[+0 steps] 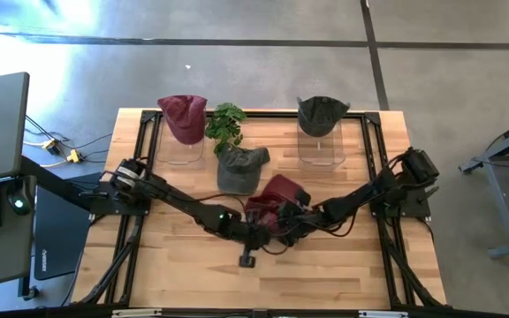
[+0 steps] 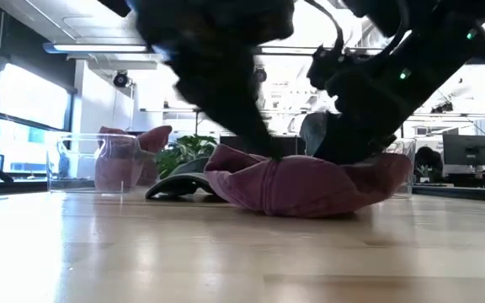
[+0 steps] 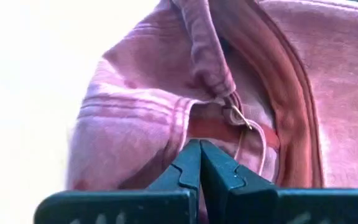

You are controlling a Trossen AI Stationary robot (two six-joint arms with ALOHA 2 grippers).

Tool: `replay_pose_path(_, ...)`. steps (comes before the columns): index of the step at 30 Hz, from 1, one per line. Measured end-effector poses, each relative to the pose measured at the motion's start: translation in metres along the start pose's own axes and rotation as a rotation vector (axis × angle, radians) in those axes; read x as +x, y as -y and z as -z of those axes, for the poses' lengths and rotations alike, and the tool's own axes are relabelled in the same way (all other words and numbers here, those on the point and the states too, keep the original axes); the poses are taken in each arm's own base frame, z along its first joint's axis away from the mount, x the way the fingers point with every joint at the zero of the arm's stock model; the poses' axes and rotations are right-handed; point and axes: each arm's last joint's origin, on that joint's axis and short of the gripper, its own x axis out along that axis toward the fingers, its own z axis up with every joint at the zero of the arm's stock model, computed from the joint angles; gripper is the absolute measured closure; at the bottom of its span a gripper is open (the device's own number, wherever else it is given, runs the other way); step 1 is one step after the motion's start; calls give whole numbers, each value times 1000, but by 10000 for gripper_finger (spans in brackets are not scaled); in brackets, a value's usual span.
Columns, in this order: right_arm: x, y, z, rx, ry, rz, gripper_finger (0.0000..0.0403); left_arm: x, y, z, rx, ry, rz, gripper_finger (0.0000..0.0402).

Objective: Pick & Place hat
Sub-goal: Put the red cap into the left transparent bin

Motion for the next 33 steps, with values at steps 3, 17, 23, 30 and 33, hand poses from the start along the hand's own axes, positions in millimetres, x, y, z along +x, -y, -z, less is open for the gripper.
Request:
replay_pose_path(3, -10, -1, -1, -10, -7, -1, 402, 0, -4, -8, -15, 105, -151, 401)
replay_pose_path(17, -16, 2, -2, 13, -65, -25, 399, 31, -8, 11, -60, 50, -115, 401)
replay_pose_path(23, -8, 16, -11, -10, -61, -1, 389, 32, -8, 17, -53, 14, -119, 401)
replay_pose_path(30, 9, 29, -23, -85, -59, -68, 281, 32, -9, 18, -52, 4, -122, 401)
replay_pose_path(33, 20, 38, -22, -123, -86, -67, 245, 32, -9, 18, -51, 2, -122, 401)
